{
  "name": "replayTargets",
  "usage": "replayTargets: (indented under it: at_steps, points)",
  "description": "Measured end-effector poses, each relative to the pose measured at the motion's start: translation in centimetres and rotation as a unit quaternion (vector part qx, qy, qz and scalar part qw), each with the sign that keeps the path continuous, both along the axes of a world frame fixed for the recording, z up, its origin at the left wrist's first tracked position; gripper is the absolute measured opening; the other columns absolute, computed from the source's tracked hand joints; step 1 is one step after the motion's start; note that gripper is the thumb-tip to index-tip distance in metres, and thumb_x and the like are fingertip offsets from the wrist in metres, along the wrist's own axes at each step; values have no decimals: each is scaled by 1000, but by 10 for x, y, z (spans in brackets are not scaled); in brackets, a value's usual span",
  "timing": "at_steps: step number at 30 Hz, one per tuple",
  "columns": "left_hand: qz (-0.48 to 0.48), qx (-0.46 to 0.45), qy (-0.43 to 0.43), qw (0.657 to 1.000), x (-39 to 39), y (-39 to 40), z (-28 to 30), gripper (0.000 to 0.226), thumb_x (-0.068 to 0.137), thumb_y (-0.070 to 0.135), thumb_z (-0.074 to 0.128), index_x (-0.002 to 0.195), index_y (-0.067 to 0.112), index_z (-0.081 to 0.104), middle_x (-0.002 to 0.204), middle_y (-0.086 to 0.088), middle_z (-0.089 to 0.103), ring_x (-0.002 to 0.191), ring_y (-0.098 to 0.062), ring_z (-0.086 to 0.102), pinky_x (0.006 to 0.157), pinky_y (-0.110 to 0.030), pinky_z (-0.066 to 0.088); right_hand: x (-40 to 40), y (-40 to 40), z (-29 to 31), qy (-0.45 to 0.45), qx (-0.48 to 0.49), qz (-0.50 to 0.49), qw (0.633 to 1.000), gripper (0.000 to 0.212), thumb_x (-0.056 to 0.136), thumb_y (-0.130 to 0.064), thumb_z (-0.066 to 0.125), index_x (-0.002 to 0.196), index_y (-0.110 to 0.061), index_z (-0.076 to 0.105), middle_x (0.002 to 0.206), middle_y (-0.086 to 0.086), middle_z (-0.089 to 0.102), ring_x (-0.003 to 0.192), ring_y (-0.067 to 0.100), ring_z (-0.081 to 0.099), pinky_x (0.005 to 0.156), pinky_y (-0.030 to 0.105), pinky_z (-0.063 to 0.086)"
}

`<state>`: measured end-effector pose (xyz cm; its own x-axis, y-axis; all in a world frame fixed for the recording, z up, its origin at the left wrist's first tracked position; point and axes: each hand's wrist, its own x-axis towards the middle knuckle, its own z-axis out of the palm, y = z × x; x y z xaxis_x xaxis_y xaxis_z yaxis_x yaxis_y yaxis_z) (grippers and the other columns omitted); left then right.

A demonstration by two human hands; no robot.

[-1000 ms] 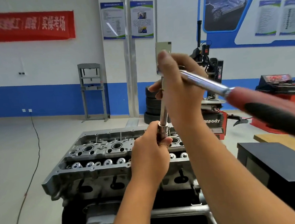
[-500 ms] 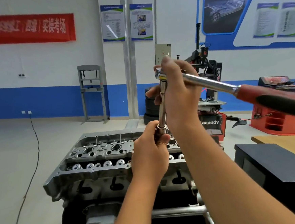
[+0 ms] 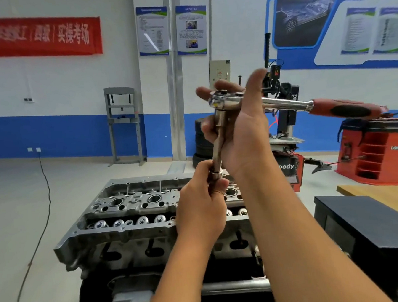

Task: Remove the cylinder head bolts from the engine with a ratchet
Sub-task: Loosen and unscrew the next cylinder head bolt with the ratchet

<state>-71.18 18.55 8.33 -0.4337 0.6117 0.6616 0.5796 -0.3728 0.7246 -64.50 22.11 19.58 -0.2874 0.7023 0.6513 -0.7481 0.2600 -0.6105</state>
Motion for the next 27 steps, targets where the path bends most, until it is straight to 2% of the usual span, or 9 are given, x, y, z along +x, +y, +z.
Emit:
replayTargets:
  at_steps: [4, 7, 11, 14, 16, 18, 21, 24, 27]
  points:
    - [83, -24, 1, 996, 12, 1, 0, 28, 99, 26, 55, 108, 52, 50, 80, 21, 65, 72, -4, 62, 55, -31, 47, -12, -2, -13, 67, -17, -117, 991, 59, 104, -64, 28, 122, -14, 53, 89, 5, 73, 65, 29, 69, 61, 35, 49]
    - [92, -25, -7, 995, 13, 2, 2, 25, 98, 30, 57, 105, 53, 49, 77, 21, 64, 68, -2, 60, 53, -28, 43, -19, -2, -17, 86, -64, -126, 986, 48, 107, -56, 31, 115, -15, 56, 96, 7, 73, 68, 29, 71, 61, 35, 50]
    - [-60, -29, -11, 998, -3, 2, 4, 27, 103, 20, 55, 105, 46, 55, 88, 18, 68, 75, -13, 64, 69, -47, 58, -4, 8, -8, 55, -121, -10, 991, 55, 109, -58, 30, 97, -14, 62, 81, 1, 72, 56, 23, 63, 55, 29, 46]
    - [-49, -35, 14, 998, -4, 2, 3, 25, 103, 21, 55, 98, 45, 49, 84, 15, 65, 76, -17, 63, 74, -52, 57, 7, 17, -3, 5, -98, 104, 990, 66, 108, -56, 32, 90, -11, 76, 99, 6, 75, 54, 17, 56, 53, 26, 40]
    - [-17, -27, 11, 999, -2, 4, 1, 30, 100, 19, 56, 94, 46, 47, 82, 19, 63, 74, -11, 61, 73, -48, 56, 5, 16, -5, -10, -64, 117, 991, 59, 105, -54, 41, 107, -6, 74, 101, 5, 74, 58, 15, 60, 52, 26, 41]
    - [0, -23, -7, 1000, -1, 5, 1, 29, 99, 17, 56, 96, 45, 49, 83, 21, 64, 73, -7, 61, 73, -45, 56, -1, 11, -7, 6, -39, 90, 995, 41, 100, -44, 58, 119, -9, 62, 96, 4, 73, 65, 17, 67, 53, 27, 45]
    - [1, -19, -26, 999, 2, 3, 0, 26, 99, 18, 53, 97, 44, 52, 82, 19, 65, 72, -12, 63, 70, -47, 58, -8, 4, -6, 45, -12, 4, 999, 12, 88, -22, 76, 96, -20, 68, 87, 6, 75, 72, 24, 71, 54, 30, 50]
    - [-12, -25, 8, 1000, 1, 2, 0, 29, 103, 20, 53, 98, 49, 51, 85, 19, 66, 72, -9, 61, 69, -45, 58, -4, 3, -2, 74, 20, -81, 994, 17, 89, -7, 78, 97, -12, 64, 84, 12, 72, 72, 30, 71, 52, 32, 52]
    - [-70, -31, 27, 997, -7, 0, 0, 24, 107, 24, 51, 101, 48, 50, 87, 12, 65, 76, -11, 62, 72, -47, 58, 2, 5, 1, 52, 61, -94, 992, 20, 92, -7, 75, 101, -9, 57, 89, 14, 71, 71, 32, 71, 54, 34, 51]
